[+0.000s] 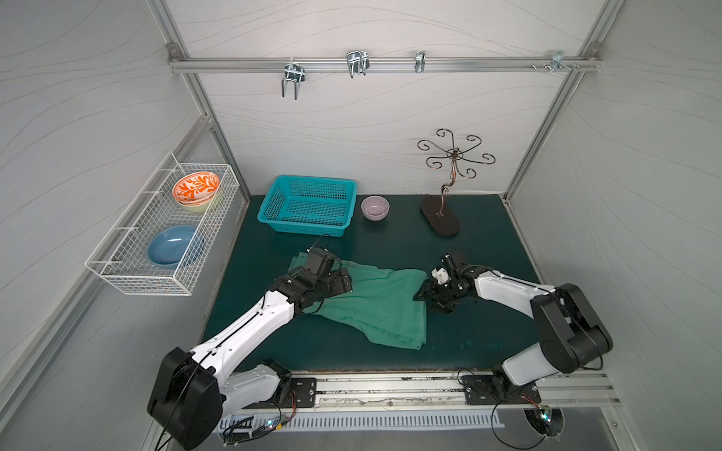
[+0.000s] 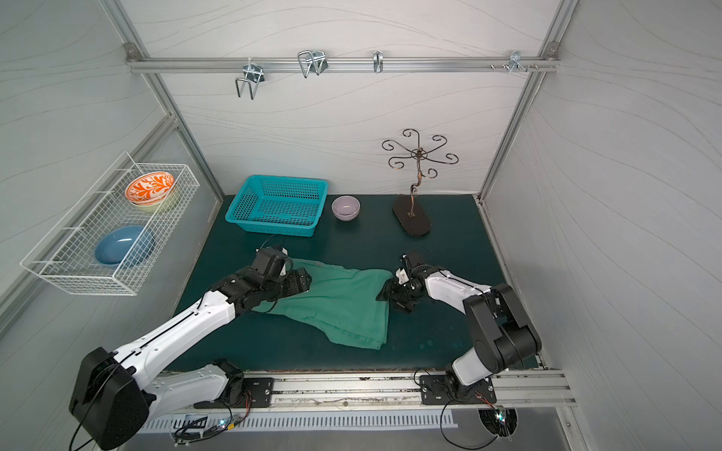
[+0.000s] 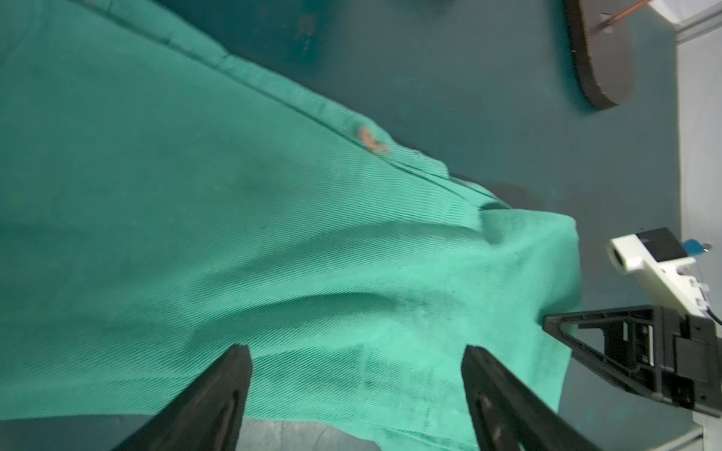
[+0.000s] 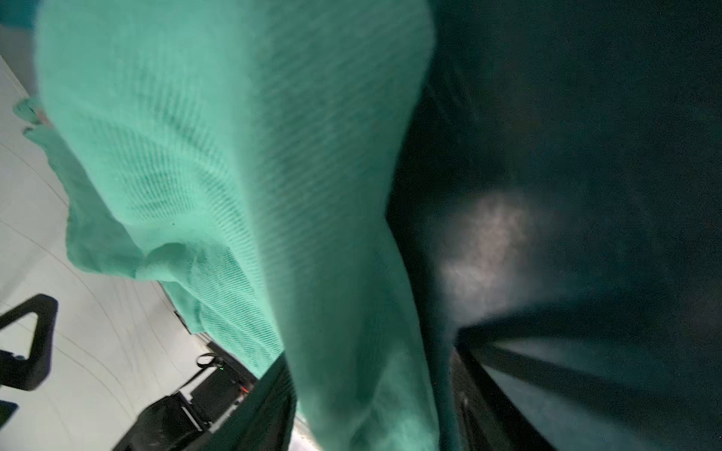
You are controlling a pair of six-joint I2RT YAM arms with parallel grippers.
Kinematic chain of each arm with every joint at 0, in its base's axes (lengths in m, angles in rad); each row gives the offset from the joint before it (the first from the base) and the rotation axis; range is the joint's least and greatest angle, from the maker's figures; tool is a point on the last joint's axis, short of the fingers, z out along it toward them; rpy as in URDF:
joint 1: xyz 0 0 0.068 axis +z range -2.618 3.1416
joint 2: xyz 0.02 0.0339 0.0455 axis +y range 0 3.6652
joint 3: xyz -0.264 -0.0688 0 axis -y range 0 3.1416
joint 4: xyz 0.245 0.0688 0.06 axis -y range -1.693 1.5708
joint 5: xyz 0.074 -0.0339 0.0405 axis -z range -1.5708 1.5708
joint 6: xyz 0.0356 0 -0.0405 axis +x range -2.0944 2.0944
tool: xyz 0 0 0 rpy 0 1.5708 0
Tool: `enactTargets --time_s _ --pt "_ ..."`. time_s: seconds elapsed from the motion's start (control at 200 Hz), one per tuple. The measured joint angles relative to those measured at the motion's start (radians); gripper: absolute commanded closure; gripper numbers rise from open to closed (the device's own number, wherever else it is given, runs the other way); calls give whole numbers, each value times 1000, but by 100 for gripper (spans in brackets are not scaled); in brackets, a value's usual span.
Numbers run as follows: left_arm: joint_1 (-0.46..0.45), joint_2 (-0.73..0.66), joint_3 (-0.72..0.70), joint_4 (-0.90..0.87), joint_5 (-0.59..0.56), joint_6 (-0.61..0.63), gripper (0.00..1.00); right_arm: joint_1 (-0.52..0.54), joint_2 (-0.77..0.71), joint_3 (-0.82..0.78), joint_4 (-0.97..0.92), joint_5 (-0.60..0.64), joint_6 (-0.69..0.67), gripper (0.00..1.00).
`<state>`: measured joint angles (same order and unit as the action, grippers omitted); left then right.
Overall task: Roll up the long pants
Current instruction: Roll the long pant at the center of the board.
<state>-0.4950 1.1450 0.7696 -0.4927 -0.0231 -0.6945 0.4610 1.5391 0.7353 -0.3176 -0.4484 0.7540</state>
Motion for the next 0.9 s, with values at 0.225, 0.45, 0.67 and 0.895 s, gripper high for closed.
enactTargets --time_s 0.225,0.45,0.67,0.895 --pt "38 2 -10 -33 -33 -39 23 -2 15 -4 57 -14 -8 100" --pt "58 5 -9 -92 -95 -46 28 -156 -62 -66 27 -25 -45 100" --pt "74 120 24 -113 -59 -40 39 -343 -232 -106 -94 -17 -121 100" --pt "76 285 95 -71 7 -38 49 -438 -333 -114 -200 7 -158 100"
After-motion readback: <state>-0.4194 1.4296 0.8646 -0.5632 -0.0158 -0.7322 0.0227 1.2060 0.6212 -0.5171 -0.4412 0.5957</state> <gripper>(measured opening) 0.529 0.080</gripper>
